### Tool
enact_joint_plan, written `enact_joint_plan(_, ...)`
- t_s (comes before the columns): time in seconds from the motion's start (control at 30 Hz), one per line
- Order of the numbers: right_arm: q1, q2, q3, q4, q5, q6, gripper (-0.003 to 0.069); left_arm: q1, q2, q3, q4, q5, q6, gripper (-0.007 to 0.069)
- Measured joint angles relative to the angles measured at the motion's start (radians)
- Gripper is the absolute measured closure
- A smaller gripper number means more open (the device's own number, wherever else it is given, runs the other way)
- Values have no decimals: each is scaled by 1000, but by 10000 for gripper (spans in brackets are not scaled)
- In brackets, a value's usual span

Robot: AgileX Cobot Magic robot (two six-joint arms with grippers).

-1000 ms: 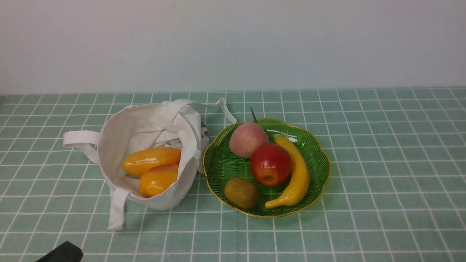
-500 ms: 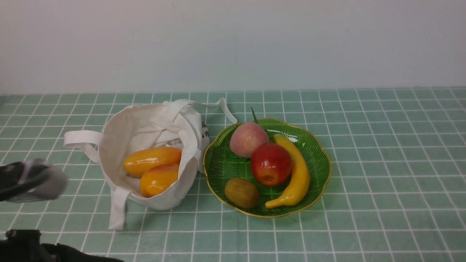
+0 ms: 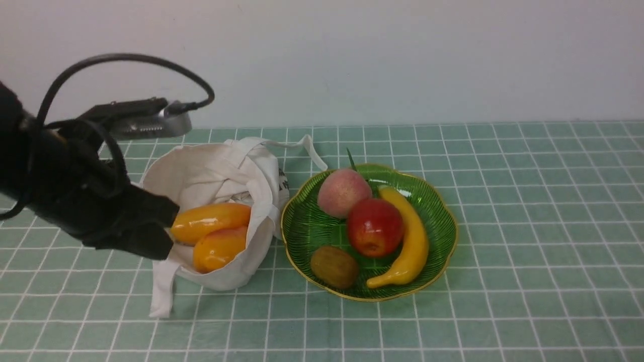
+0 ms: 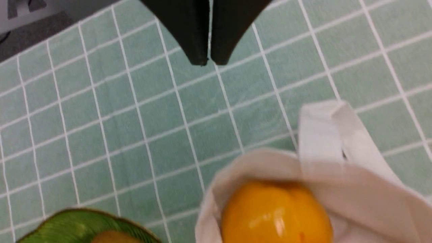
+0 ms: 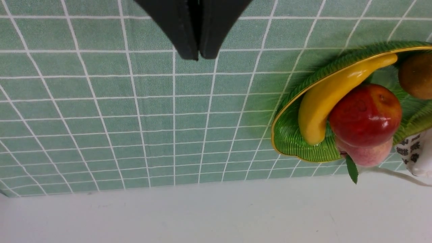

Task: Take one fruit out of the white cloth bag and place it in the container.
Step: 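Reach into the bag and grasp a fruit with the left gripper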

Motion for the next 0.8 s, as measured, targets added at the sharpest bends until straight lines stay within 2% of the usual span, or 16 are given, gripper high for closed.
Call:
enact_joint_plan(0.2,0,0,0,0,0,0,671,-49,116,-80,13,-85,-48,571)
enact_joint_plan(0.3,0,0,0,0,0,0,671,-122,192,-108,67,-147,-59,494)
enact_joint_plan(0.43,0,0,0,0,0,0,671,-160,236,-117,138,-202,-77,428)
enact_joint_plan(0.6,0,0,0,0,0,0,671,-170,288,-118,189,-275,-109,293)
enact_joint_plan(0.63,0,0,0,0,0,0,671,-170,309,-118,191,-305,-118,242)
enact_joint_plan(0.8,0,0,0,0,0,0,671,-170,368,-118,193,-331,-120,82)
